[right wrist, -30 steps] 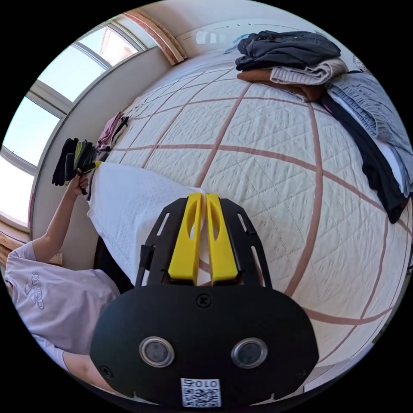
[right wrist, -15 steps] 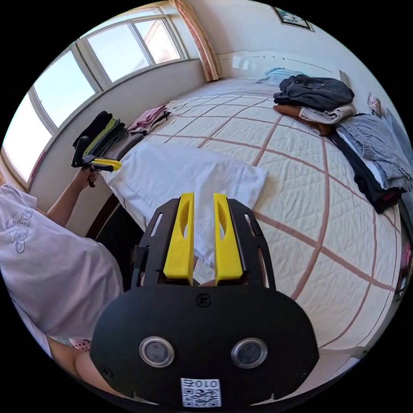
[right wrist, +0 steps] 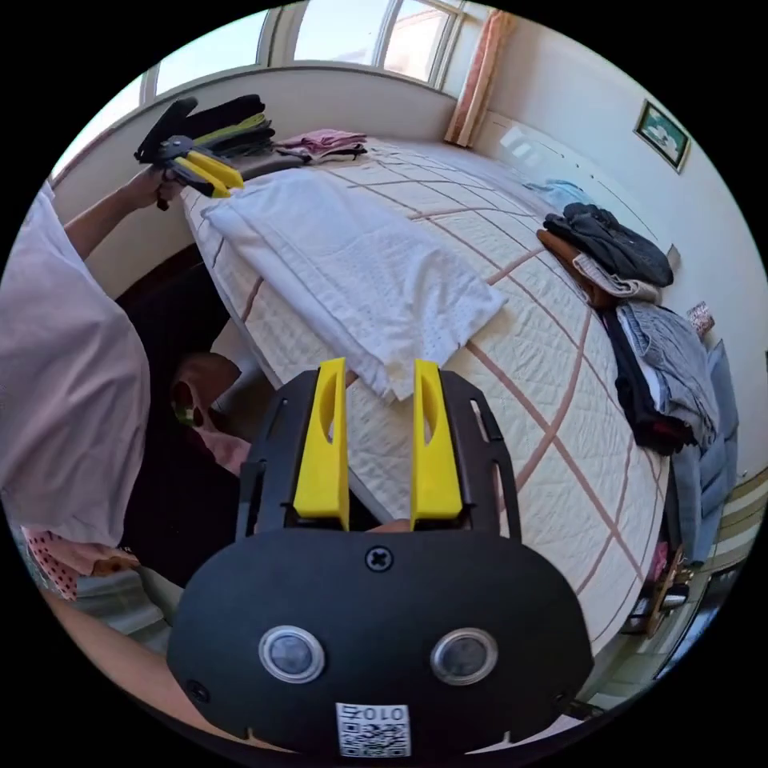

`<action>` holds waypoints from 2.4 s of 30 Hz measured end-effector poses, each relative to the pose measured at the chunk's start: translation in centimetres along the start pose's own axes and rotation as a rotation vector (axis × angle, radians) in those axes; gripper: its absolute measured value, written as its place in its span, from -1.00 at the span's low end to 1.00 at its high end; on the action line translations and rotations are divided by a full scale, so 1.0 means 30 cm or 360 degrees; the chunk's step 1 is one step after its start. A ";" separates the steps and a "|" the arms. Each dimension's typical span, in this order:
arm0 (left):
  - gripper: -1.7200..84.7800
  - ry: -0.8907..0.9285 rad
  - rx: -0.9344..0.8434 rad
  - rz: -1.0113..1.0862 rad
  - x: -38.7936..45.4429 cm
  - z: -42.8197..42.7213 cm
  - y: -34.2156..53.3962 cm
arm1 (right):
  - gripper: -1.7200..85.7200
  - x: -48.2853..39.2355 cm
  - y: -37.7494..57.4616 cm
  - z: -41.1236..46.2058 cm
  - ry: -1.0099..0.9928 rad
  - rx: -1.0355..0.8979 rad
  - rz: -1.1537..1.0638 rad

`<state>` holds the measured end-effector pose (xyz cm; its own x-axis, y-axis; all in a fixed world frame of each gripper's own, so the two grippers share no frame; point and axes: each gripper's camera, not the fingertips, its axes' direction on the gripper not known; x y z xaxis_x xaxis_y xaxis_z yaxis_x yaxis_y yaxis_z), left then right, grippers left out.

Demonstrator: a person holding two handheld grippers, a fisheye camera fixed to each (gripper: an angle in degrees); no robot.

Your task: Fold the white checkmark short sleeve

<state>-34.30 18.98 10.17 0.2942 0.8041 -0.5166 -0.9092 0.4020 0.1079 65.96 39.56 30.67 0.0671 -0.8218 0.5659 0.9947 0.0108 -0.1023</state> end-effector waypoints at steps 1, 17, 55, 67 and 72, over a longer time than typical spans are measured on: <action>-0.75 0.0041 0.0037 0.0122 0.080 0.019 -0.080 | -0.71 -0.029 -0.005 0.003 0.0057 -0.0033 -0.0059; -0.74 -0.0435 0.0169 0.0832 0.914 0.289 -0.690 | -0.85 0.075 -0.115 -0.164 -0.0240 -0.0031 -0.0121; -0.91 0.0553 0.1018 -0.0677 -0.062 0.059 0.326 | -0.91 -0.177 -1.247 -0.450 0.0429 0.0086 -0.0795; -0.91 0.0407 0.1235 -0.1572 -0.212 0.103 1.242 | -0.92 -0.888 -2.146 -0.095 0.0197 -0.0419 -0.1903; -0.91 0.0418 0.1230 -0.1613 -0.200 0.153 1.331 | -0.92 -0.919 -2.281 0.003 -0.0018 -0.0518 -0.1834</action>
<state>-71.01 32.23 21.49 0.5999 -0.0783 -0.7963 0.1124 0.9936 -0.0130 -3.95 61.52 22.15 -0.8484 -0.2482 0.4676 0.4038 -0.8746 0.2683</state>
